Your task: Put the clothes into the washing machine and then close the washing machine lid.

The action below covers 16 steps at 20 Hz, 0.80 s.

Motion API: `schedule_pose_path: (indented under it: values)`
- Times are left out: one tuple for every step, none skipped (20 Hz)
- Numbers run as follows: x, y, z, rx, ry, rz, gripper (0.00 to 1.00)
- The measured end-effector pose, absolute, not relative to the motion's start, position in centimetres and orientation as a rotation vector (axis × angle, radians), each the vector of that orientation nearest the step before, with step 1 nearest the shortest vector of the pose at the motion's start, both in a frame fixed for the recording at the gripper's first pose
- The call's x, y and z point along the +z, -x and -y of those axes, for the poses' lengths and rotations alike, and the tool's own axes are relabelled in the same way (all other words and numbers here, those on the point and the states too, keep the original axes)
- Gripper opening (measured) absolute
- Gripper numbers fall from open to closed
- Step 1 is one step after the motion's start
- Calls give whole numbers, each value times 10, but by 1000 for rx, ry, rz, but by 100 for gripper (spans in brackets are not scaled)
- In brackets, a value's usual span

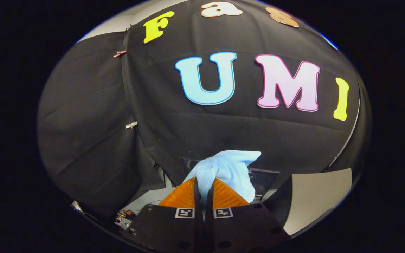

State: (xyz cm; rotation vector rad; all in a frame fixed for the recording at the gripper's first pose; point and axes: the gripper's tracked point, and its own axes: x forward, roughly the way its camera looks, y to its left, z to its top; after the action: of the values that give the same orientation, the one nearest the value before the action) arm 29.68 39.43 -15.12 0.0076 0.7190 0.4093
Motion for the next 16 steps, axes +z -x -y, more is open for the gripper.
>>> schedule_pose_path:
  values:
    - [-164,-297,-400,410,-7,-737,5]
    - [-176,-297,-405,408,-5,-755,5]
    - [-188,-297,-407,406,-4,-773,5]
    - [-199,-297,-407,400,-2,-789,5]
    - [-211,-300,-408,393,-4,-805,5]
    - [-226,-301,-409,384,-14,-824,5]
    - [-237,-301,-408,374,-22,-839,5]
    - [-246,-300,-407,362,-30,-856,5]
    - [-256,-300,-407,353,-28,-870,5]
    - [-266,-301,-405,345,-22,-887,5]
    - [-272,-300,-404,337,-20,-898,5]
    - [-275,-300,-404,335,-23,-908,8]
    - [-274,-298,-404,338,-38,-909,12]
    - [-273,-299,-407,350,-63,-900,33]
    - [-265,-302,-406,347,-68,-885,55]
    - [-257,-301,-402,340,-58,-867,77]
